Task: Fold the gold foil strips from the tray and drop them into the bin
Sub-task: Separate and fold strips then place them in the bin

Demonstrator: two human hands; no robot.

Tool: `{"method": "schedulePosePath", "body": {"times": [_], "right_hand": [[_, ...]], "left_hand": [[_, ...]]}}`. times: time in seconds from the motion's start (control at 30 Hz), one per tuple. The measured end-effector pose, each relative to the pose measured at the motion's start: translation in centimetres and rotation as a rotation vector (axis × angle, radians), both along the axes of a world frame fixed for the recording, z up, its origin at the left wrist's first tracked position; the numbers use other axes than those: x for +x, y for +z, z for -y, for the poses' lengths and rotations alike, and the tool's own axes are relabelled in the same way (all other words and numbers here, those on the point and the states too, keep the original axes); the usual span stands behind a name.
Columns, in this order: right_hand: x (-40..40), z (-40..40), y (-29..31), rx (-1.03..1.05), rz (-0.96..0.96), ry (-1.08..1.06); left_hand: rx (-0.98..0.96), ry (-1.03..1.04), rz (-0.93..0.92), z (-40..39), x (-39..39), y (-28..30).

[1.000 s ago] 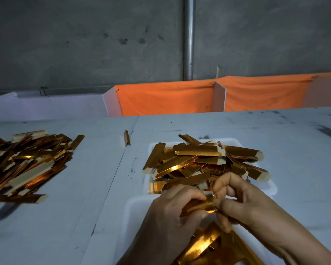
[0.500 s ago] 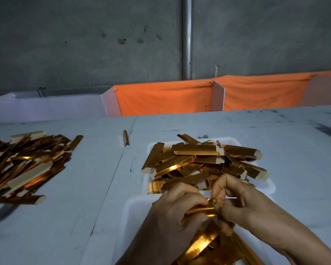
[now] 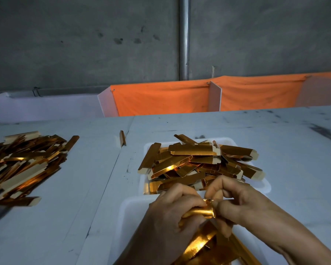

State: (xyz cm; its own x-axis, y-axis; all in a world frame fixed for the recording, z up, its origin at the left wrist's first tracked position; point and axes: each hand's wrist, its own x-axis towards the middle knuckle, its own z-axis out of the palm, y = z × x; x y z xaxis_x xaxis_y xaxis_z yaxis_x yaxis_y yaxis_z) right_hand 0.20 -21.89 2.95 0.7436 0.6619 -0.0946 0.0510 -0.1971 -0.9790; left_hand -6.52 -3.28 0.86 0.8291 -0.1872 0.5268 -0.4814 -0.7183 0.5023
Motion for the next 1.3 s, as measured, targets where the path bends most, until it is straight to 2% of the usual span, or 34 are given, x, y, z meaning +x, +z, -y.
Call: {"method": "schedulePosePath", "body": {"times": [0.2, 0.43, 0.67, 0.97, 1.3], "right_hand": [[0.1, -0.1, -0.3, 0.020, 0.031, -0.017], [0.3, 0.2, -0.1, 0.243, -0.124, 0.035], [0.4, 0.2, -0.2, 0.461, -0.333, 0.133], [0.5, -0.3, -0.9, 0.477, -0.319, 0.060], [0.4, -0.2, -0.5, 0.437, -0.311, 0.076]], "left_hand": [[0.041, -0.003, 0.005, 0.1, 0.1, 0.0], [-0.166, -0.058, 0.011, -0.4, -0.1, 0.3], [-0.245, -0.115, 0.012, -0.5, 0.0, 0.4], [-0.302, -0.127, -0.019, -0.5, 0.1, 0.3], [-0.350, -0.133, 0.016, -0.5, 0.1, 0.2]]}}
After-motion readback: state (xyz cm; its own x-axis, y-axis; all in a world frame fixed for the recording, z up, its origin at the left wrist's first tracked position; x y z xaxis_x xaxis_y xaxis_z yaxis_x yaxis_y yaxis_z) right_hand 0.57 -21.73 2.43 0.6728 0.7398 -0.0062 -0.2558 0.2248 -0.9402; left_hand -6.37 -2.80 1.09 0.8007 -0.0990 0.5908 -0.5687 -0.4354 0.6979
